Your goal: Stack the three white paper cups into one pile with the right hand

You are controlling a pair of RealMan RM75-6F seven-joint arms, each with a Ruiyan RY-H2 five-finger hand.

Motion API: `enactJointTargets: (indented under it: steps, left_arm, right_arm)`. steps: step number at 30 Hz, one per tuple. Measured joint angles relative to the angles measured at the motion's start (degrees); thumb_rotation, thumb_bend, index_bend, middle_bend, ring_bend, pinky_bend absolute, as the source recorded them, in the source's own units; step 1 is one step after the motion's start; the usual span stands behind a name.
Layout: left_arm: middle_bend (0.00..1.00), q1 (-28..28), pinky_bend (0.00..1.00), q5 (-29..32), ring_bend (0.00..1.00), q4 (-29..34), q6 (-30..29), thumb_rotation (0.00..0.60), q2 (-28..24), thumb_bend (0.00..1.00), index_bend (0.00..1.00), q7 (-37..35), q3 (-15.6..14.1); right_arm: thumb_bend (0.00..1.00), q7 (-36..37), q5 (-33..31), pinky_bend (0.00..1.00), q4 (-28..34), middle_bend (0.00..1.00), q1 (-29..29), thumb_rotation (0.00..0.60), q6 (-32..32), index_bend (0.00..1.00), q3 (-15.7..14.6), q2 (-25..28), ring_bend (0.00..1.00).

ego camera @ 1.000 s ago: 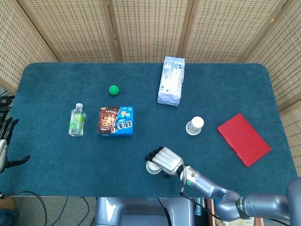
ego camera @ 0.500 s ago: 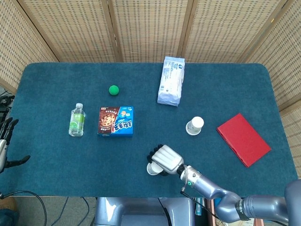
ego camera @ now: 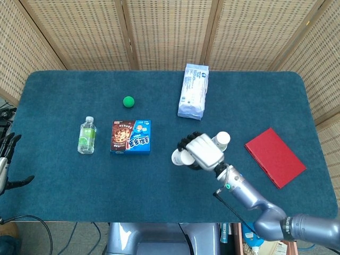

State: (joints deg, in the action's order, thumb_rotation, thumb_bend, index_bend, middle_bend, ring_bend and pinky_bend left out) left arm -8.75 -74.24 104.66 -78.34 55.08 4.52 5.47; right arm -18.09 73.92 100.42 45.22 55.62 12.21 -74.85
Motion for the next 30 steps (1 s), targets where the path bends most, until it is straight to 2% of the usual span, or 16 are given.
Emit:
enactJointTargets:
  steps: [4, 10, 22, 30]
  left_arm:
    - [0.0, 0.14, 0.0, -0.37, 0.0, -0.04, -0.36, 0.6, 0.08, 0.14, 0.0, 0.01, -0.1]
    - [0.0, 0.26, 0.0, -0.52, 0.0, -0.5, -0.49, 0.6, 0.23, 0.14, 0.0, -0.19, -0.2]
    - [0.0, -0.01, 0.0, -0.32, 0.0, -0.97, 0.04, 0.6, 0.7, 0.14, 0.0, 0.33, -0.3]
    - [0.0, 0.09, 0.0, -0.06, 0.0, -1.06, -0.03, 0.6, 0.66, 0.14, 0.0, 0.18, -0.25]
  right_arm:
    - [0.39, 0.28, -6.39, 0.39, -1.22, 0.53, -0.49, 0.6, 0.39, 0.48, 2.08, 2.72, 0.41]
    - [0.39, 1.44, -13.05, 0.39, -4.25, 0.53, -1.26, 0.6, -0.94, 0.48, 3.17, 5.49, 0.41]
    - [0.4, 2.15, -20.55, 0.39, -6.72, 0.52, -0.26, 0.6, -6.34, 0.48, 2.38, 6.83, 0.41]
    - [0.4, 0.21, -23.24, 0.39, -8.42, 0.51, 1.04, 0.6, -6.5, 0.48, 1.59, 5.98, 0.41]
